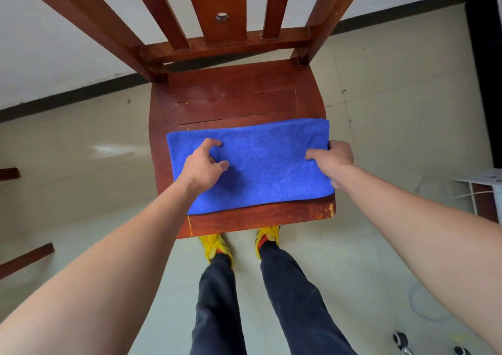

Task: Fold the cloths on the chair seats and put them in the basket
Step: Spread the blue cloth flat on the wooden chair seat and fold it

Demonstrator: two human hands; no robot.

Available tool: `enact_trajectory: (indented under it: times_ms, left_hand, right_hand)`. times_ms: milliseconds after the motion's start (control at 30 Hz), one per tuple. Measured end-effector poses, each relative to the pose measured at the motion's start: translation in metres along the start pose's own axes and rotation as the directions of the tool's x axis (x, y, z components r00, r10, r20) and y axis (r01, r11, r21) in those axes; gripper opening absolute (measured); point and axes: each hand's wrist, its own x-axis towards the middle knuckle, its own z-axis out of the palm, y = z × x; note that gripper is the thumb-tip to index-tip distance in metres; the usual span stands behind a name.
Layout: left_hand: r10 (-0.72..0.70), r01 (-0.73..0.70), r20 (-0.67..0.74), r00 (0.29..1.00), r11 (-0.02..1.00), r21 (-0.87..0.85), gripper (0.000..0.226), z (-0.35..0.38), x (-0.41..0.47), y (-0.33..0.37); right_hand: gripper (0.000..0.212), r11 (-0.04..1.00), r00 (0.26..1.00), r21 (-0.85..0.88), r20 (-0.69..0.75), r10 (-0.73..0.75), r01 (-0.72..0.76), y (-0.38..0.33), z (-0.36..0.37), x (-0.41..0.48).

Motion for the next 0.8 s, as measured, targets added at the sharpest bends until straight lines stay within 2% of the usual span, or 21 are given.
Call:
enact_trajectory:
  times_ms: [100, 200, 300, 400, 500, 667, 800]
  left_hand:
    - [-0.041, 0.040, -0.007, 0.999, 0.997, -0.066, 0.035, -0.012, 0.000, -0.007]
    - [-0.100, 0.097, -0.038, 0.994, 0.993, -0.069, 0.034, -0.032, -0.003, -0.015]
    - [-0.145, 0.138, -0.042, 0.989, 0.982, -0.126, 0.028, -0.057, -0.010, -0.029]
    - [-0.193, 0.179, -0.045, 0.980, 0.960, -0.214, 0.013, -0.079, -0.015, -0.045]
    - [-0.190, 0.174, -0.052, 0.980, 0.960, -0.220, 0.005, -0.100, -0.016, -0.062]
    - [-0.168, 0.154, -0.048, 0.985, 0.963, -0.221, 0.005, -0.129, -0.012, -0.097]
    - [-0.160, 0.144, -0.057, 0.986, 0.965, -0.219, 0.006, -0.141, -0.006, -0.116]
  right_hand:
    - [0.013, 0.989, 0.997, 0.147, 0.069, -0.032, 0.022, -0.007, -0.008, -0.019]
    - [0.021, 0.967, 0.977, 0.197, 0.109, -0.185, 0.161, -0.020, -0.009, -0.050]
    - [0.030, 0.944, 0.927, 0.183, 0.208, -0.312, 0.276, -0.037, 0.012, -0.086]
    - [0.030, 0.933, 0.903, 0.041, 0.242, -0.356, 0.357, -0.051, 0.054, -0.111]
    - [0.032, 0.917, 0.900, -0.085, 0.242, -0.362, 0.391, -0.060, 0.105, -0.127]
    - [0.030, 0.852, 0.913, -0.347, 0.255, -0.318, 0.393, -0.062, 0.183, -0.137]
    - [0.037, 0.819, 0.927, -0.435, 0.211, -0.311, 0.374, -0.053, 0.218, -0.136]
